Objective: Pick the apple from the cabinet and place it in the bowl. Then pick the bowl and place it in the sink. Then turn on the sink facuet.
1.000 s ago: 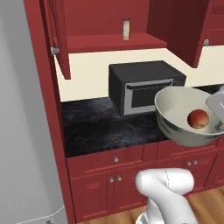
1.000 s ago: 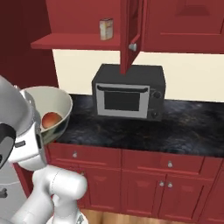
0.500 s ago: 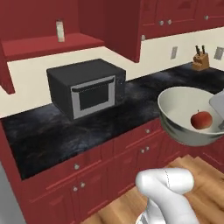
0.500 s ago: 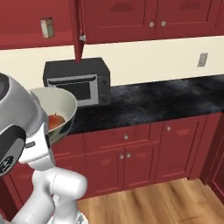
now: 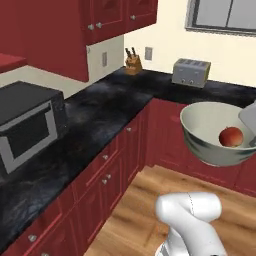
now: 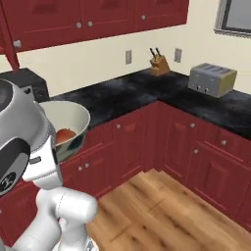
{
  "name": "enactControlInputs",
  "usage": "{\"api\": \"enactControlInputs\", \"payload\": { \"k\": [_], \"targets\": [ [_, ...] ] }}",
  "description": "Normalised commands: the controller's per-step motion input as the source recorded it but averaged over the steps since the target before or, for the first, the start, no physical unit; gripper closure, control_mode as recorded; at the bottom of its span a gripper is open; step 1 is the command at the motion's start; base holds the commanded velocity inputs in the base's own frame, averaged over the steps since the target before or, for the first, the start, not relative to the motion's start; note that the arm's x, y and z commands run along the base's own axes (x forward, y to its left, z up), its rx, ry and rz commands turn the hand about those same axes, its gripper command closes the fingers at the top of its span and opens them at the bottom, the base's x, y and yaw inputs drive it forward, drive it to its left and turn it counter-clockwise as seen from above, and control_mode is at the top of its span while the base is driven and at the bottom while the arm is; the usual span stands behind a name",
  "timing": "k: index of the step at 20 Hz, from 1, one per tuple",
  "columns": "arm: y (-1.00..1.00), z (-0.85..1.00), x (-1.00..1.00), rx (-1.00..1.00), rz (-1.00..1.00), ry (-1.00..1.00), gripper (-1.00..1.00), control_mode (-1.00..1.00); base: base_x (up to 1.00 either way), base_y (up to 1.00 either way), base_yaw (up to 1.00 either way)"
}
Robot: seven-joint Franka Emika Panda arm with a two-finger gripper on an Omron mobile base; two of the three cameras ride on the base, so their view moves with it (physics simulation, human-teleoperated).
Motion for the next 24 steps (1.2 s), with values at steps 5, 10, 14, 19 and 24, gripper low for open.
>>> {"api": "enactControlInputs", "payload": {
  "k": [5,10,14,19,24],
  "targets": [
    [0.00,0.00,0.00,0.00,0.00,0.00,1.00,1.00,-0.09,-0.45,-0.73],
    [0.00,0.00,0.00,0.00,0.00,0.00,1.00,1.00,-0.04,-0.44,-0.75],
    [0.00,0.00,0.00,0.00,0.00,0.00,1.00,1.00,-0.01,-0.33,-0.77],
    [0.00,0.00,0.00,0.00,0.00,0.00,1.00,1.00,0.00,-0.10,-0.77],
    [0.00,0.00,0.00,0.00,0.00,0.00,1.00,1.00,0.00,-0.01,-0.72]
  ]
}}
